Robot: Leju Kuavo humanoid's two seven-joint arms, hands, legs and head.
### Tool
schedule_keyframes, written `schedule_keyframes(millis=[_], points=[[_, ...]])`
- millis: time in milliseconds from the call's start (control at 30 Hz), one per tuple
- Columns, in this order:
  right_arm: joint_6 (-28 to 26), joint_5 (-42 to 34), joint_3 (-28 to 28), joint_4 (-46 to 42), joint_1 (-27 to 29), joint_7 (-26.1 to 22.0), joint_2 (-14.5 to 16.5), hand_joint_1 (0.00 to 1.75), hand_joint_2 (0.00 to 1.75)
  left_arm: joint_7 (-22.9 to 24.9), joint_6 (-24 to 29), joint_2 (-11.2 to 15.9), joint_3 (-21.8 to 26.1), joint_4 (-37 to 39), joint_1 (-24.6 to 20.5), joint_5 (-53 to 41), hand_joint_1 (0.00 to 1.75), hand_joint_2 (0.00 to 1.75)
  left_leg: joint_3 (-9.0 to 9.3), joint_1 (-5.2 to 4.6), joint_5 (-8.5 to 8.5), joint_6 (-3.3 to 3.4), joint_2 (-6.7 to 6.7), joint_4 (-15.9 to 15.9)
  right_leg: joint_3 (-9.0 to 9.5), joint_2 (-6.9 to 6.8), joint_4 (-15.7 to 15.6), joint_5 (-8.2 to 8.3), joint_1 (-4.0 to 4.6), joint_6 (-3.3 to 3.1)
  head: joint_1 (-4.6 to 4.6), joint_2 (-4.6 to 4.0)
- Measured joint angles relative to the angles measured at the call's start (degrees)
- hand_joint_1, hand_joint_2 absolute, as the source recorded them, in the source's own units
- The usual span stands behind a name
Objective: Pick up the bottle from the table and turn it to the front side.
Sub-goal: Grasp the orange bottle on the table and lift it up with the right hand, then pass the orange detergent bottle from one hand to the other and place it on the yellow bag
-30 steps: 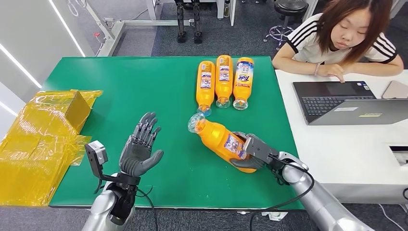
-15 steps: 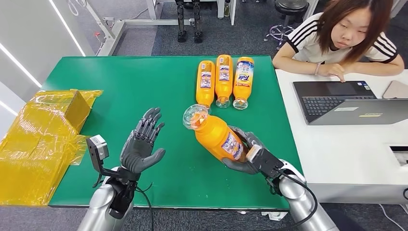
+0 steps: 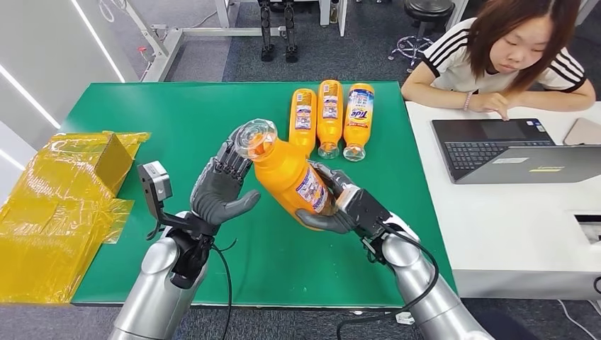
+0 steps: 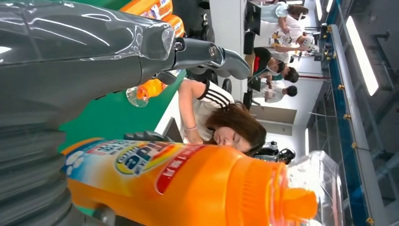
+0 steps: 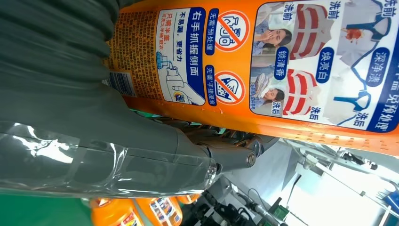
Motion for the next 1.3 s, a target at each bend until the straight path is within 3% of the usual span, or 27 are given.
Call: schedule_keyframes(millis=[233, 567, 1100, 1133, 1233, 1267, 1300], points=[[-0.1, 0.2, 0.6, 3.4, -2.1, 0.3, 1.2, 1.75, 1.75, 0.0, -0.3, 0.0, -0.5, 0.1, -0.8, -0.7, 0.0, 1.75, -0.02, 0.0, 0.0, 0.0, 0.0, 0.0, 0.0, 0.0, 0.0, 0.0, 0.0, 0.0, 0.01, 0.0], [0.4, 1.2, 2.2, 11.6, -9.6, 1.4, 5.2, 1.75, 1.75, 0.1, 1.1, -0.2, -2.1, 1.1, -3.5, -2.0, 0.0, 1.75, 0.0, 0.0, 0.01, 0.0, 0.01, 0.0, -0.02, 0.02, 0.0, 0.02, 0.0, -0.02, 0.0, 0.0], [0.0, 2.3, 5.2, 14.4, -14.3, 3.9, 7.5, 1.75, 1.75, 0.0, 4.3, -0.3, -2.8, 4.3, -6.5, -3.4, 0.0, 1.75, -0.02, 0.01, 0.01, 0.0, -0.01, 0.0, 0.0, -0.01, 0.0, 0.02, 0.0, -0.01, 0.01, 0.0], [0.0, 2.4, 5.6, 14.4, -14.4, 4.1, 7.5, 1.75, 1.75, -0.1, 4.5, -0.2, -2.7, 4.8, -6.6, -3.4, 0.09, 1.75, -0.02, 0.01, 0.01, 0.0, -0.01, 0.0, 0.0, -0.01, 0.0, 0.02, 0.0, -0.01, 0.01, 0.0], [0.0, 2.5, 6.7, 14.4, -14.5, 4.2, 7.6, 1.75, 1.75, -0.2, 4.8, 0.0, -2.6, 5.9, -6.8, -3.4, 1.4, 1.75, -0.03, 0.01, 0.01, 0.0, 0.0, 0.0, -0.02, 0.01, 0.0, 0.02, 0.0, -0.01, 0.01, 0.0], [0.0, 2.6, 7.0, 14.5, -14.5, 4.2, 7.6, 1.75, 1.75, -0.3, 4.9, 0.1, -2.6, 6.2, -6.8, -3.3, 1.75, 1.75, -0.03, 0.01, 0.01, 0.0, 0.0, 0.0, -0.02, 0.0, 0.0, 0.02, 0.01, -0.01, 0.0, 0.0], [0.0, 2.6, 7.2, 14.5, -14.6, 4.2, 7.7, 1.75, 1.75, -0.4, 5.0, 0.1, -2.6, 6.3, -6.8, -3.3, 1.75, 1.75, -0.05, 0.01, 0.01, 0.0, -0.01, 0.0, -0.02, -0.01, 0.0, 0.02, 0.01, -0.01, 0.02, 0.0]])
